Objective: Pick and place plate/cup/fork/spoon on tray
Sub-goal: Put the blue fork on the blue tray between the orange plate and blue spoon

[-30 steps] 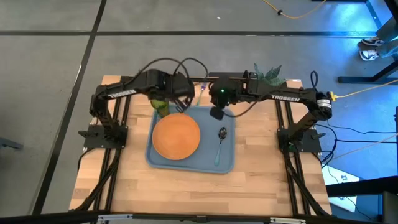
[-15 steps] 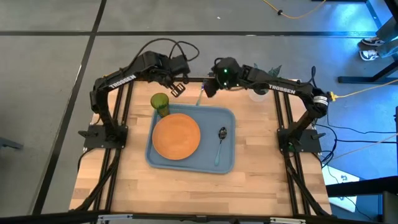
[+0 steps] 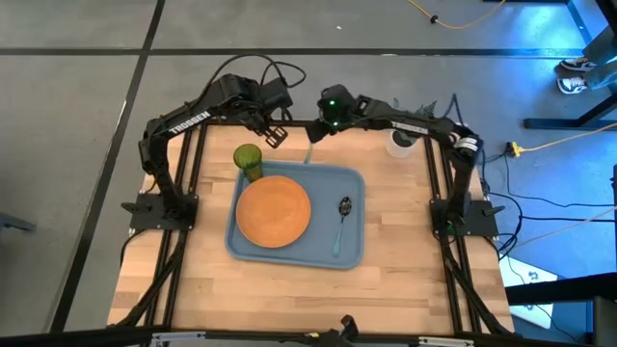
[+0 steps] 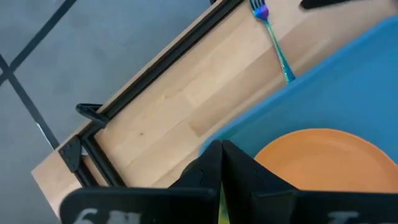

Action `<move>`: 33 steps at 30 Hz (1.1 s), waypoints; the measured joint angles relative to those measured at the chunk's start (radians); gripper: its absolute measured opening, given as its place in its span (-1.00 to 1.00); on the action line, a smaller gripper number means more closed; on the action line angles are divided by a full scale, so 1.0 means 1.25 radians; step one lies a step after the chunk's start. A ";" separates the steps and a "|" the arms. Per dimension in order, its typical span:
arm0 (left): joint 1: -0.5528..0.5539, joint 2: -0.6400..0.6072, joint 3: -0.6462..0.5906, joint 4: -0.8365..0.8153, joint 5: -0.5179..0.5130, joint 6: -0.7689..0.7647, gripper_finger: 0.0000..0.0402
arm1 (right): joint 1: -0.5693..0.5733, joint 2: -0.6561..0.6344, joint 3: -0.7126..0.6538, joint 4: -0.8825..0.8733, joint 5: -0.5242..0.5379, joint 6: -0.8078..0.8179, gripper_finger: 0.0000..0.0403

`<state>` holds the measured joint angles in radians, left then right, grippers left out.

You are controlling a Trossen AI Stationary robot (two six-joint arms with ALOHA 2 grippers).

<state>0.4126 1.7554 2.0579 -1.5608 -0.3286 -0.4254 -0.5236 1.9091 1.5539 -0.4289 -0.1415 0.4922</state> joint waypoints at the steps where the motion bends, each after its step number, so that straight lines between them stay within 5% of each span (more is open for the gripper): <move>1: 0.000 0.000 0.000 0.000 0.000 -0.008 -1.00 | 0.000 0.018 0.015 -0.013 -0.001 -0.001 -0.56; 23: 0.000 0.000 0.000 0.001 0.001 -0.007 -1.00 | -0.021 0.248 0.161 -0.227 -0.002 0.070 -0.56; 33: -0.001 0.000 0.000 0.001 0.000 0.034 -1.00 | -0.031 0.260 0.161 -0.153 -0.014 0.107 -0.56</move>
<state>0.4110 1.7557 2.0579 -1.5597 -0.3290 -0.3824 -0.5625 2.2341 1.7554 -0.6197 -0.1589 0.6254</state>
